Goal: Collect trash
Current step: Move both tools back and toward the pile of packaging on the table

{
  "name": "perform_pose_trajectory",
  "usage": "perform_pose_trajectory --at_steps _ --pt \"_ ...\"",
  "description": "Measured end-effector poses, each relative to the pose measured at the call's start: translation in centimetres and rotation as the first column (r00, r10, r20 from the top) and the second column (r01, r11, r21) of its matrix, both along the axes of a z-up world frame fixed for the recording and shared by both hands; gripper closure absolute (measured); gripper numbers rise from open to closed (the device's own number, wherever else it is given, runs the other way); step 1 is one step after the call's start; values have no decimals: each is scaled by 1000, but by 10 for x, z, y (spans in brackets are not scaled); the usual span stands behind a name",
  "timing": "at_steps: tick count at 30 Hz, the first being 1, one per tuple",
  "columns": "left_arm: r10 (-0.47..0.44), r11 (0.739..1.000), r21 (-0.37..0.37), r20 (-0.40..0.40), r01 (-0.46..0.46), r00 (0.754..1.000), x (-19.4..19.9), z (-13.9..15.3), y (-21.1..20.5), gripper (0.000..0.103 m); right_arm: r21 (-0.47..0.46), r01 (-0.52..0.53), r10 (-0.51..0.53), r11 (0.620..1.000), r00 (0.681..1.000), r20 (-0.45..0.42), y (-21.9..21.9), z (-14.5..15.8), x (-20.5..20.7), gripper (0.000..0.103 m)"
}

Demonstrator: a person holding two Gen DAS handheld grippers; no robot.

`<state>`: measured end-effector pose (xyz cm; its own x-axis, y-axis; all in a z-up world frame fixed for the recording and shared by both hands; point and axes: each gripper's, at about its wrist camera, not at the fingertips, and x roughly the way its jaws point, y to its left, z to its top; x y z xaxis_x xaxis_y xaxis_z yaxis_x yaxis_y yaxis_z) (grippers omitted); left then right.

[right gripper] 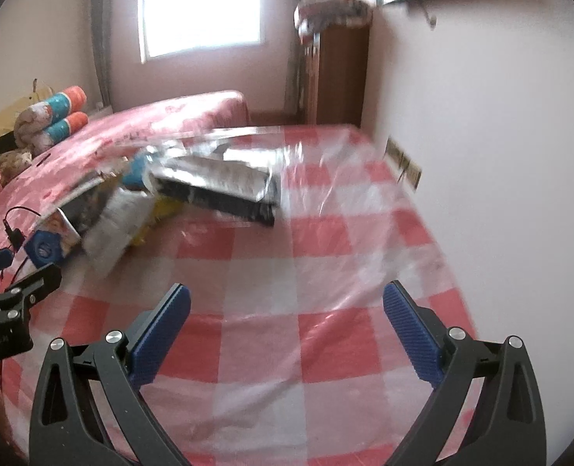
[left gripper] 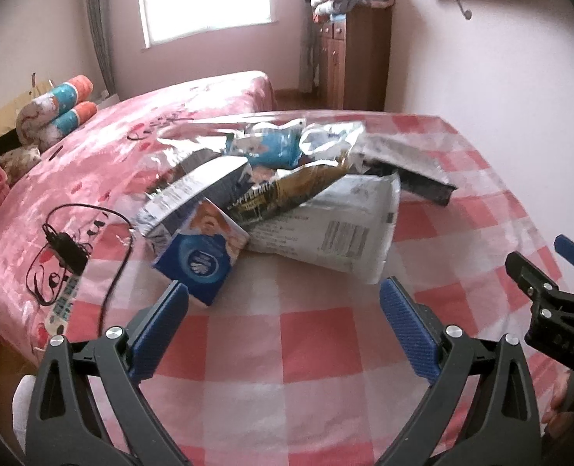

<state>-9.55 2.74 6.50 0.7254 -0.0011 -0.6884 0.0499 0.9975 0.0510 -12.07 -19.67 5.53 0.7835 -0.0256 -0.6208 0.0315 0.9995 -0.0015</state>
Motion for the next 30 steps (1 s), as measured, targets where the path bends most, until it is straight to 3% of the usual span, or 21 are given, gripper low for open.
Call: perform_pose_trajectory --at_steps 10,30 --pt "-4 1000 23 108 1 994 -36 37 9 4 -45 1 9 999 974 225 11 62 -61 5" --pt "61 998 17 254 -67 965 -88 79 42 4 -61 -22 42 998 940 337 32 116 -112 5"
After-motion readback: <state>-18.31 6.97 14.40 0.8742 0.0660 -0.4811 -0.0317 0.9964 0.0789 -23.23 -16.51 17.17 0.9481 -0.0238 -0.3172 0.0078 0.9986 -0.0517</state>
